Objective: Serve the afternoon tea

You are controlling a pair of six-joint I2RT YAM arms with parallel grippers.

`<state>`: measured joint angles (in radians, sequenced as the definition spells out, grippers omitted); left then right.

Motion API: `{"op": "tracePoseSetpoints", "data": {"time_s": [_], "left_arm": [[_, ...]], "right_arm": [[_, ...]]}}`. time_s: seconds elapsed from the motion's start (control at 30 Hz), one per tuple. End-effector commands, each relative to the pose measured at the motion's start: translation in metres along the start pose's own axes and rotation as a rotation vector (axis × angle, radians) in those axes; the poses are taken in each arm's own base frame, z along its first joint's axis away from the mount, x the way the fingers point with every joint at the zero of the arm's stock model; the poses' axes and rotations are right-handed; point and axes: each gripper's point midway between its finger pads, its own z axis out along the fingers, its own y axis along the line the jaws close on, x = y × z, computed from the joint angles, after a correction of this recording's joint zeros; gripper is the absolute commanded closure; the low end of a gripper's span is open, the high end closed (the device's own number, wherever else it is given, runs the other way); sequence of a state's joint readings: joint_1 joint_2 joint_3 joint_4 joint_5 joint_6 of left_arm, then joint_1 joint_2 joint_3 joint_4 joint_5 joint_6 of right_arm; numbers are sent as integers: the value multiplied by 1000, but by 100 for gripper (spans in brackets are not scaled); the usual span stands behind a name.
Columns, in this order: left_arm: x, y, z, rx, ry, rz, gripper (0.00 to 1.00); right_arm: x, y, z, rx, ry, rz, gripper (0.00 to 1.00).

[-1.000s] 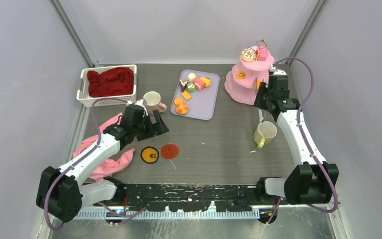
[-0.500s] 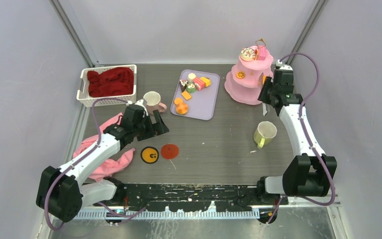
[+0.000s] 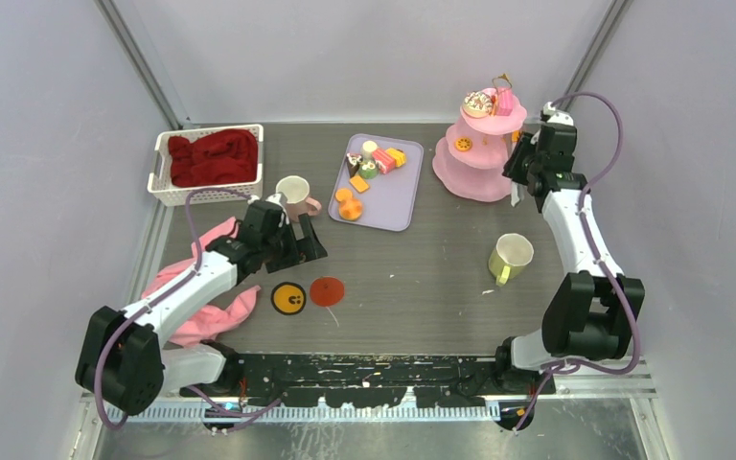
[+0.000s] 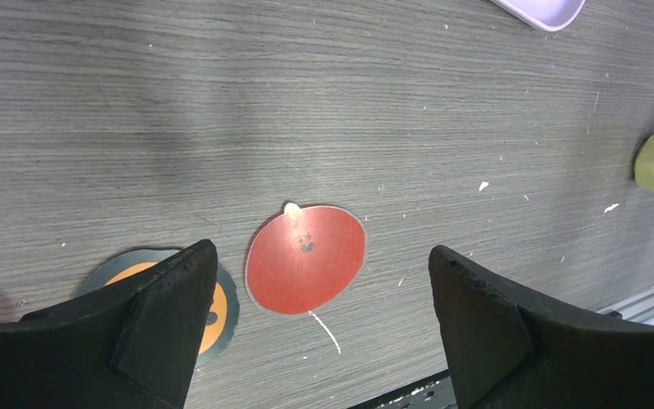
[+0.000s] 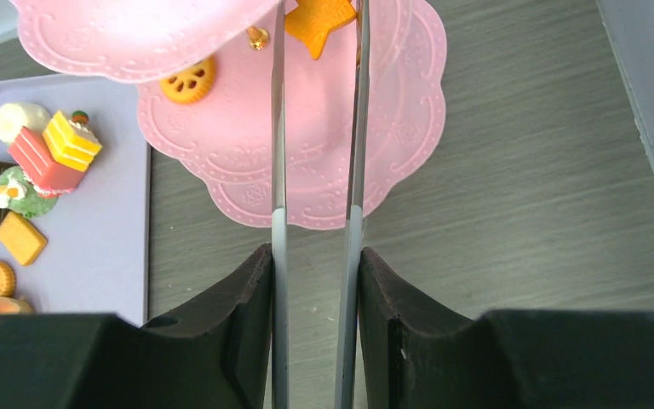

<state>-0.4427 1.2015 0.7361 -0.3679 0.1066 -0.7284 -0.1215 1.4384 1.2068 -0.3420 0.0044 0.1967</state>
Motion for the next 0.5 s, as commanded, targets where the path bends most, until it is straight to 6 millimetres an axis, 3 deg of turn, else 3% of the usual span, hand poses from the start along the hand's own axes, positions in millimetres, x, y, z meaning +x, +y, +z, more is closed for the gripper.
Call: {"op": "tracePoseSetpoints", "data": {"time_s": [0.0, 0.47], "left_arm": [[-28, -24, -6, 72, -71, 26, 7], [-27, -23, -9, 63, -62, 37, 7]], "right_arm": [[-38, 14, 7, -61, -144, -9, 78], [-31, 31, 44, -167, -114, -29, 76]]}}
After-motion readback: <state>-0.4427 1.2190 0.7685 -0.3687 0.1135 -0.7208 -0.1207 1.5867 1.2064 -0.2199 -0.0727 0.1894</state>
